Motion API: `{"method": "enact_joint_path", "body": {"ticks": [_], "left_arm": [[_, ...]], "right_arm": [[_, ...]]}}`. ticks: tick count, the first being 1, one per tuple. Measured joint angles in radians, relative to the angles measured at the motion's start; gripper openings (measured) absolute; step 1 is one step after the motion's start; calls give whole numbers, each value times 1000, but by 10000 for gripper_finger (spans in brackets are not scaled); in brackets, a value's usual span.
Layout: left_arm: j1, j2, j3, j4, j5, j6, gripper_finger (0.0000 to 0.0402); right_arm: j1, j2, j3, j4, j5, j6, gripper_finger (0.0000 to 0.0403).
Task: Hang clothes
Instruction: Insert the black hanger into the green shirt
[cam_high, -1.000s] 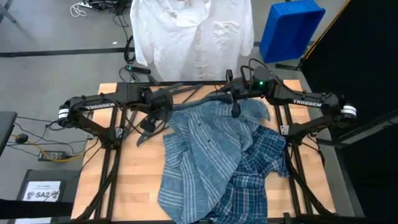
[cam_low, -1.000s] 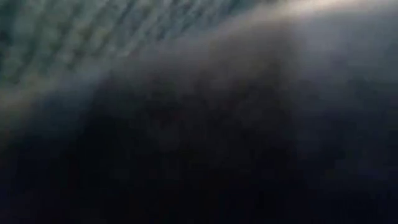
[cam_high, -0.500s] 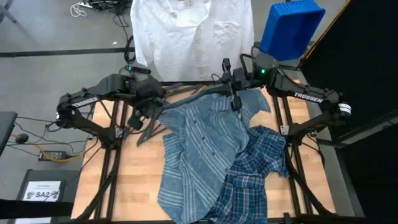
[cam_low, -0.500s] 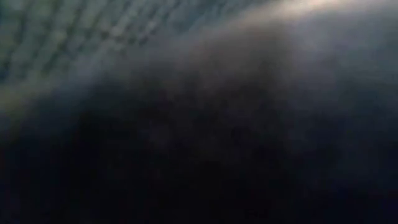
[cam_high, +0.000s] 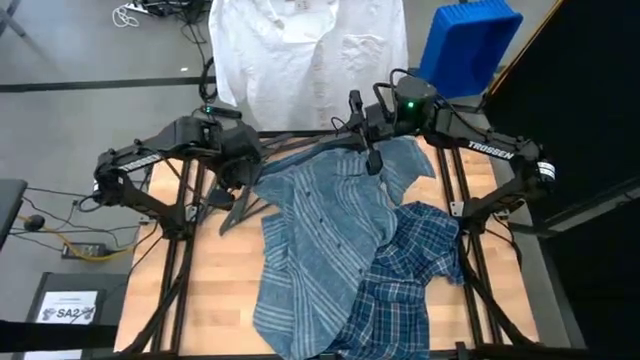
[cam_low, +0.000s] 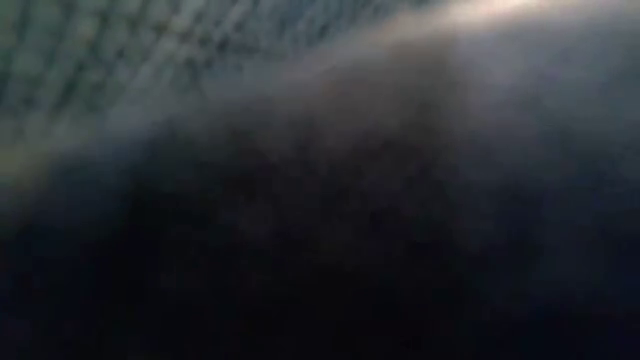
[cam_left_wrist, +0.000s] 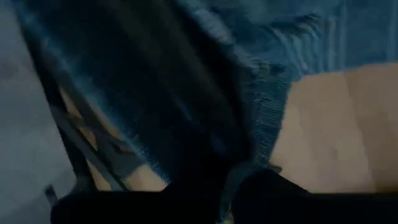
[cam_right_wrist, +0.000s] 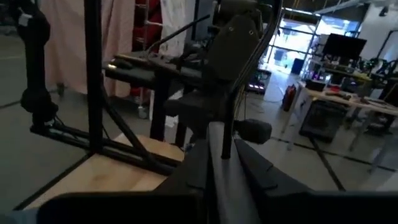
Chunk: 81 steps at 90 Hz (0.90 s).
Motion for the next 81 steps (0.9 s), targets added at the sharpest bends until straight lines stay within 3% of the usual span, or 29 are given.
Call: {"method": "enact_joint_path", "body": {"ticks": [18, 43, 64, 81], "left_arm": [[23, 0, -63, 50, -106, -90, 0], [27, -1, -216, 160, -158, -99, 0], [26, -1, -425, 299, -133, -116, 0], [21, -1, -615, 464, 30, -149, 1]], "right_arm": [[-5, -3, -3, -122, 62, -54, 13], [-5, 2, -31, -341, 161, -117, 12], [-2, 7, -216, -262, 158, -81, 11], [1, 6, -449, -12, 113, 11, 11]]}}
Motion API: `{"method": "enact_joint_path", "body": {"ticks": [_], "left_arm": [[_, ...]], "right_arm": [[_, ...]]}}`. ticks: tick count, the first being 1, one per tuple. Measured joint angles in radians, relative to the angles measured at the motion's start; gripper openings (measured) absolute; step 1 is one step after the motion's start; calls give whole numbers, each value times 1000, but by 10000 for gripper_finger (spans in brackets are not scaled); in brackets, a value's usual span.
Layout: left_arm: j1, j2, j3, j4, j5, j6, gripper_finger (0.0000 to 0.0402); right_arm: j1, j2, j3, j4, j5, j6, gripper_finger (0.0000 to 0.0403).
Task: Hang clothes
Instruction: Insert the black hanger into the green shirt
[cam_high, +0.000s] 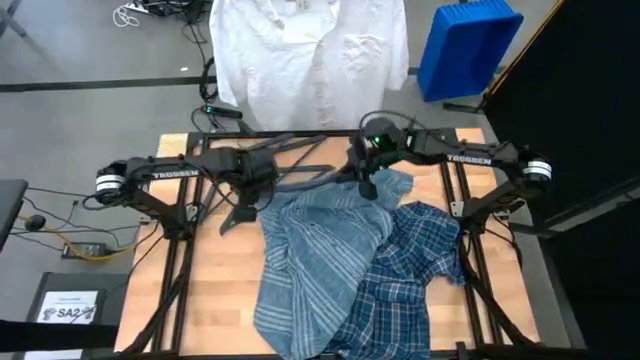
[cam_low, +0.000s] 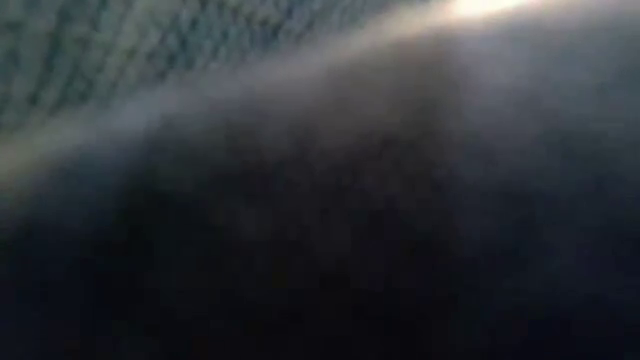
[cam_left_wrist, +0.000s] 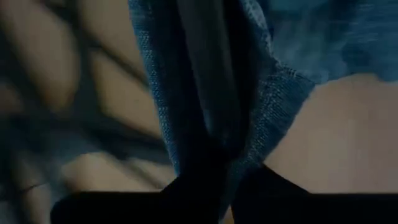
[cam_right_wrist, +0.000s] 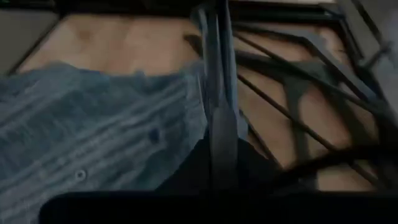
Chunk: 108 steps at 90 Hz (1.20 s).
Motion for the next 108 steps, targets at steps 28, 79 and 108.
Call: {"method": "enact_joint_path", "body": {"ticks": [28, 79, 108], "left_arm": [[-7, 0, -186, 234, 104, -53, 1], [-19, 4, -200, 295, 94, -58, 0], [-19, 4, -198, 306, 82, -76, 0]], "right_arm": [[3, 2, -268, 504, -51, 154, 11], [16, 93, -477, 1075, -90, 338, 39], [43, 170, -517, 1312, -101, 365, 74]]}}
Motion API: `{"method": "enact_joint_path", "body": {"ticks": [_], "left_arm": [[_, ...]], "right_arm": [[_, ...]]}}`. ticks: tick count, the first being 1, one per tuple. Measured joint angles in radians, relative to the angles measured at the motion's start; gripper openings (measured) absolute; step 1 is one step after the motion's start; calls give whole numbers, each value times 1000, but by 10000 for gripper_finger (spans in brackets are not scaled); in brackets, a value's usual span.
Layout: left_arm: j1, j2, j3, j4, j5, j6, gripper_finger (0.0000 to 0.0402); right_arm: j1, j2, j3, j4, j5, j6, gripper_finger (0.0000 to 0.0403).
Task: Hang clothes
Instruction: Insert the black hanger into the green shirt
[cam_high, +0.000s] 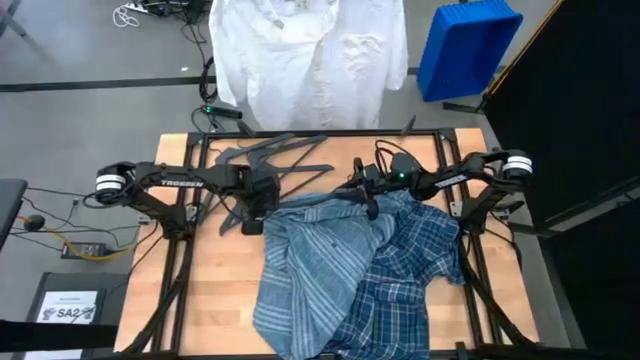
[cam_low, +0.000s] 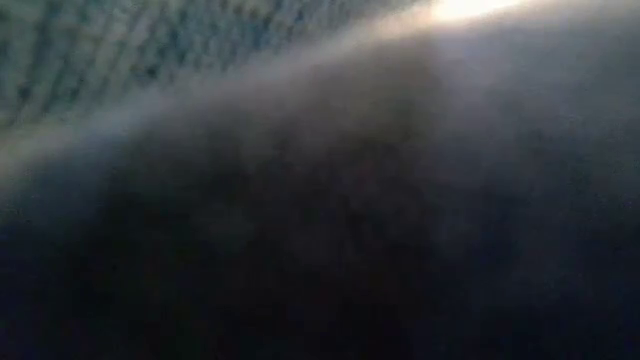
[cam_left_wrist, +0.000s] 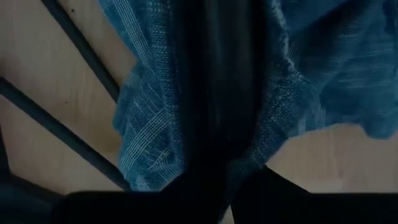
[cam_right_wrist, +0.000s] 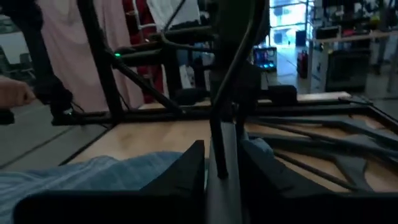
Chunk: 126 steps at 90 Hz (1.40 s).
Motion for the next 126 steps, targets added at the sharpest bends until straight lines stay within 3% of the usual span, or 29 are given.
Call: {"method": "enact_joint_path", "body": {"ticks": [46, 98, 126], "left_arm": [[0, 0, 2, 19, -4, -35, 1], [0, -2, 5, 49, 1, -39, 1], [0, -2, 4, 49, -3, -39, 1]], "right_arm": [[-5, -6, -56, 94, -10, 1, 173], [-42, -5, -128, 211, -55, 73, 189], [-42, -6, -128, 222, -45, 94, 237]]}}
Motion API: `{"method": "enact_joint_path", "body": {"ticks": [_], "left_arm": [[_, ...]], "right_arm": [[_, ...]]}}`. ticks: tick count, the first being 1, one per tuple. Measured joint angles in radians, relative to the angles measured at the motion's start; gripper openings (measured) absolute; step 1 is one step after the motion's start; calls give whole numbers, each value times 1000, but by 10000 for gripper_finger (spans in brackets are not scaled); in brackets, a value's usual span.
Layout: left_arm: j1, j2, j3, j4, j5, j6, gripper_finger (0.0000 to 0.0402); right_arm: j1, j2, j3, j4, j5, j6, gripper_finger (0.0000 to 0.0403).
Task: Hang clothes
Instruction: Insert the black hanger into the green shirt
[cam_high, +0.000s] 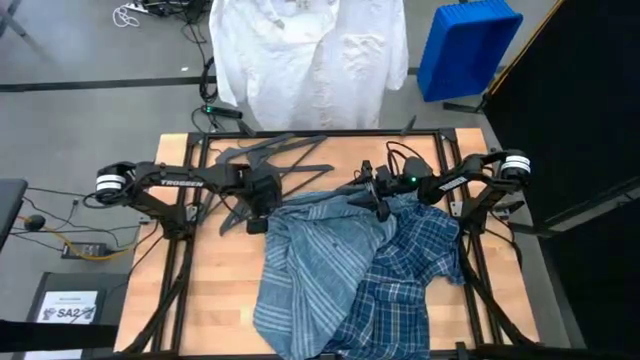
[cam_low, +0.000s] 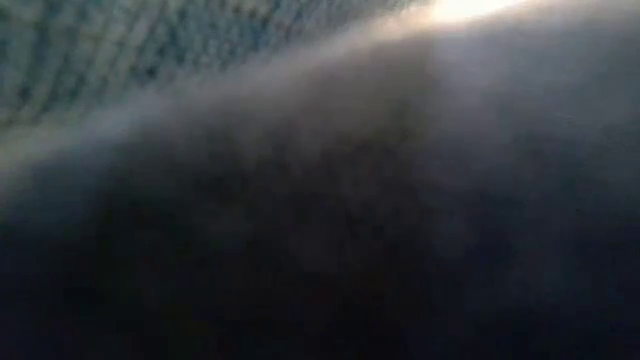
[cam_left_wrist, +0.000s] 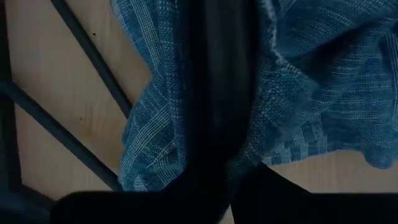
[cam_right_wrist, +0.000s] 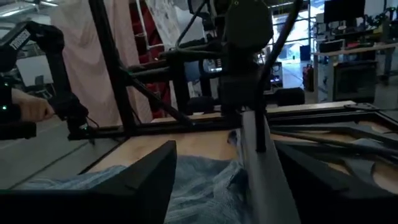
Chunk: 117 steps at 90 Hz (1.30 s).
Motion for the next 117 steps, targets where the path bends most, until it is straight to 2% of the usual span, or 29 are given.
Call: {"method": "enact_joint_path", "body": {"ticks": [23, 46, 72, 87, 110, 117], "left_arm": [[0, 0, -1, 0, 0, -11, 1], [0, 0, -2, -2, 0, -12, 1], [0, 1, -3, -10, 0, -14, 1], [0, 1, -3, -11, 0, -14, 1], [0, 1, -3, -12, 0, -14, 1], [0, 1, -3, -12, 0, -14, 1]], "right_arm": [[2, 0, 0, 20, -10, 18, 262], [1, -29, -10, 36, -39, 49, 253], [-15, -33, -46, -63, 35, -30, 254], [-6, -31, -47, -53, 42, -32, 259], [1, -30, -17, -49, 45, -30, 237], [10, -30, -2, -70, 75, -31, 228]]}}
